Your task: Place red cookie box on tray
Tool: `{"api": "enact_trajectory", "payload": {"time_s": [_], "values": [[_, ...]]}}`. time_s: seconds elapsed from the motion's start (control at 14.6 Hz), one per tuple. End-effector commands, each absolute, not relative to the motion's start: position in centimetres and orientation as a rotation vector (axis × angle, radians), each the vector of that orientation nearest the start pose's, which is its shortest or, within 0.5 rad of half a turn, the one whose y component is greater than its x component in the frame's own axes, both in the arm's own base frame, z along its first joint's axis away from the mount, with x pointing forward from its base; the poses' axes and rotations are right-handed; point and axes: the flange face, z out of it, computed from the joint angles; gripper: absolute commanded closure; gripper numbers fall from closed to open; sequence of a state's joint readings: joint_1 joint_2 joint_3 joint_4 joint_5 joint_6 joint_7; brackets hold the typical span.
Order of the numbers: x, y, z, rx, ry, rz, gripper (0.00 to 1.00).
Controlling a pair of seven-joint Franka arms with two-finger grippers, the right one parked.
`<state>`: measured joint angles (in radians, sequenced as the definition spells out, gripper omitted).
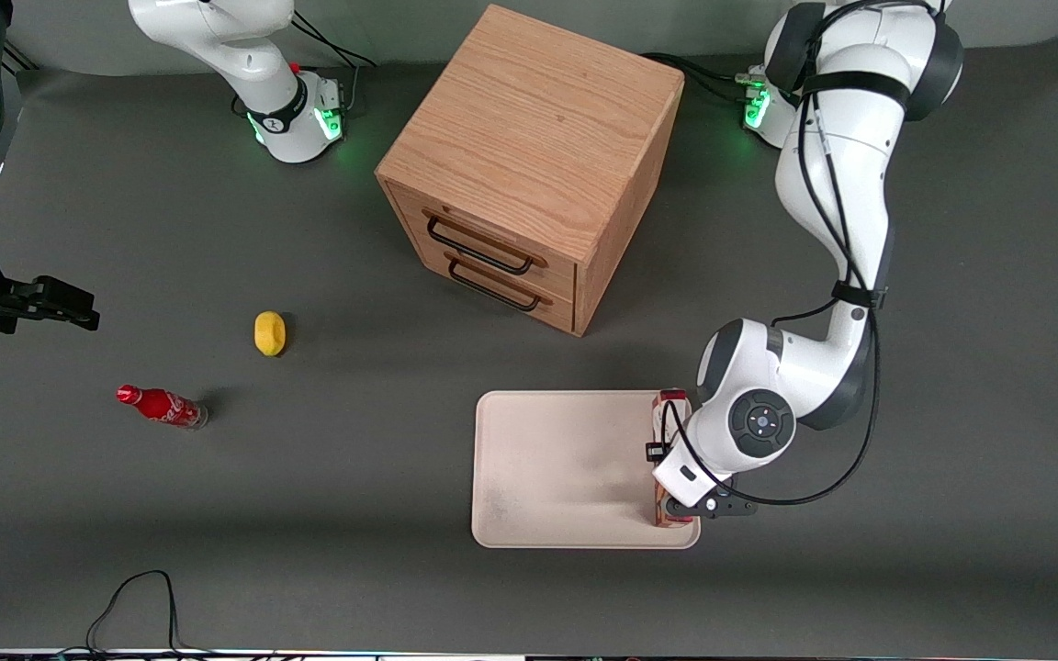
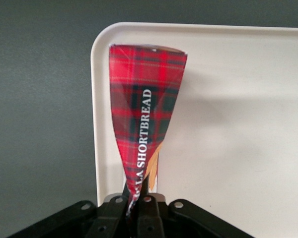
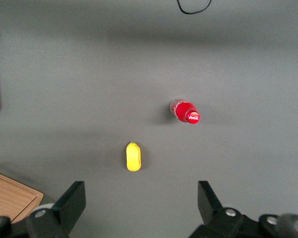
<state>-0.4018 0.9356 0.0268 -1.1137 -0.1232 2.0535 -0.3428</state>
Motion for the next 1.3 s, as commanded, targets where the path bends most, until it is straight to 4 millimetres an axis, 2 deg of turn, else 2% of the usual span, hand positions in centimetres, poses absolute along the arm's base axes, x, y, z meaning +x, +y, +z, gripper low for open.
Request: {"api": "enact_trajectory", "payload": {"time_s": [0.0, 0.14, 0.21, 0.27, 0.34, 0.48, 0.62, 0.75, 0.89, 0.96, 1.1, 1.24], "values": [[71.1, -30.9, 26.8, -3.212, 0.029, -0.013, 0.00], [70.8, -30.5, 29.3, -3.216, 0.015, -0.034, 0.00], [70.2, -29.8, 31.1, -3.222, -0.004, -0.036, 0.00], [69.4, -29.0, 33.9, -3.229, -0.019, -0.048, 0.00], [68.6, -27.0, 37.4, -3.229, -0.046, -0.059, 0.00], [66.3, -22.7, 42.8, -3.219, -0.099, 0.008, 0.00], [64.1, -19.3, 47.2, -3.198, -0.146, 0.081, 0.00], [61.6, -15.8, 51.2, -3.145, -0.164, 0.067, 0.00], [58.4, -10.3, 54.1, -3.140, -0.219, 0.035, 0.00], [56.8, -7.5, 54.8, -3.145, -0.208, 0.033, 0.00], [55.1, -4.9, 56.7, -3.155, -0.125, -0.004, 0.00], [53.5, -3.0, 58.3, -3.156, -0.148, -0.021, 0.00]]}}
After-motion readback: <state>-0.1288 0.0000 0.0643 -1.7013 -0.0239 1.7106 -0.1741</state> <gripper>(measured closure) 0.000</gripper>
